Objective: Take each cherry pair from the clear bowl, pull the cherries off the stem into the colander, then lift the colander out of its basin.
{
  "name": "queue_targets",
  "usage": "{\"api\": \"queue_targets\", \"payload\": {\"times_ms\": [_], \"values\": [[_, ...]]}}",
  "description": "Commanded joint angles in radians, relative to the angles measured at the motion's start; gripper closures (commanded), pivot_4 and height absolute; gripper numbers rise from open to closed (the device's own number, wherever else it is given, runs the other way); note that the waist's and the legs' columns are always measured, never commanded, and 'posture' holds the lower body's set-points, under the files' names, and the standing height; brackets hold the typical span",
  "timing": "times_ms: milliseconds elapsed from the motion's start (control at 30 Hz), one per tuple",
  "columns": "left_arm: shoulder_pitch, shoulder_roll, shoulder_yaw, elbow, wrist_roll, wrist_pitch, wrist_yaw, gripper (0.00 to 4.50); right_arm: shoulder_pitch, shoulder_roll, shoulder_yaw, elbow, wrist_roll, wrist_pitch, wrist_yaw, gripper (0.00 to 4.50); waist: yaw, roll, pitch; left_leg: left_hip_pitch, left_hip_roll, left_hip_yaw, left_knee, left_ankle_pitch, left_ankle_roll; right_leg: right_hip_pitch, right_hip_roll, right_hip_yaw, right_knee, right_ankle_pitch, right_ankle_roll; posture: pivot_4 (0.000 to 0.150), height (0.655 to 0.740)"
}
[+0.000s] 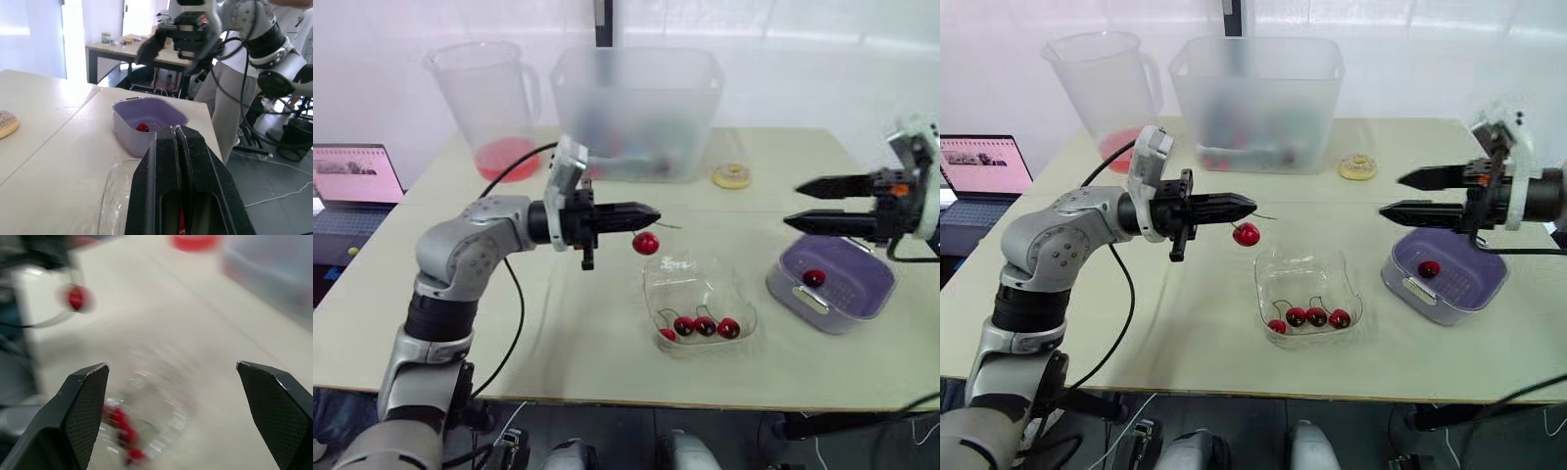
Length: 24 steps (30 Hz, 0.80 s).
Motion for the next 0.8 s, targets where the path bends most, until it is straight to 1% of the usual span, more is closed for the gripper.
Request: {"api": "queue_targets", "payload": {"times_ms": [33,133,233,300,467,500,600,800], "values": [[-0.02,-0.006,0.028,-0.025,-0.037,0.011,0.002,4.5,-0.024,0.124,0.016,-0.124,0.094,0.049,-0.129,0.05,0.0,0.0,0.0,0.0,0.0,0.0,0.0,0.0,0.0,0.0,-0.001,0.0,0.0,0.0,0.0,0.15,0.7131],[-0.022,-0.008,0.036,-0.031,-0.061,0.032,0.01,4.5,-0.013,0.296,0.062,-0.185,0.132,0.056,-0.258,0.05,0.001,0.0,0.0,0.0,-0.001,0.0,0.0,0.0,0.0,0.0,-0.001,0.0,0.001,0.0,0.0,0.15,0.7131],[-0.024,-0.011,0.035,-0.037,-0.074,0.045,0.016,4.5,-0.011,0.404,0.121,-0.222,0.126,0.04,-0.332,0.05,0.0,0.0,0.0,-0.001,-0.001,0.0,0.0,0.0,0.0,-0.001,-0.001,0.0,0.001,0.0,0.0,0.15,0.7131],[-0.027,-0.009,0.031,-0.039,-0.075,0.049,0.013,4.5,-0.024,0.451,0.143,-0.226,0.131,0.04,-0.368,0.05,0.001,0.0,0.0,-0.001,-0.001,0.0,0.0,0.0,0.0,-0.001,-0.001,0.0,0.001,0.0,0.0,0.15,0.7131],[-0.034,0.0,0.026,-0.036,-0.072,0.048,0.007,4.5,-0.041,0.518,0.195,-0.221,0.138,0.038,-0.407,0.05,-0.001,0.0,0.0,-0.001,-0.002,0.0,0.0,0.0,0.0,-0.001,-0.001,0.0,0.001,0.0,0.0,0.15,0.7131],[-0.035,0.001,0.025,-0.036,-0.07,0.047,0.007,4.5,-0.041,0.531,0.205,-0.216,0.131,0.034,-0.416,0.3,-0.002,0.0,0.0,-0.001,-0.001,0.0,0.0,0.0,0.0,-0.001,-0.001,0.0,0.002,0.0,0.0,0.15,0.7131],[-0.034,0.003,0.021,-0.036,-0.066,0.045,0.006,4.5,-0.038,0.55,0.221,-0.21,0.116,0.019,-0.432,1.3,-0.002,0.0,0.0,-0.001,-0.001,0.0,0.0,0.0,0.0,-0.001,0.0,0.0,0.002,0.0,0.0,0.15,0.7131],[-0.03,0.006,0.016,-0.04,-0.06,0.042,0.007,4.5,-0.037,0.564,0.229,-0.206,0.111,-0.007,-0.448,1.3,-0.001,0.0,0.0,-0.001,-0.001,0.0,0.0,0.0,0.0,-0.001,-0.001,0.0,0.002,0.0,0.0,0.15,0.7131]]}}
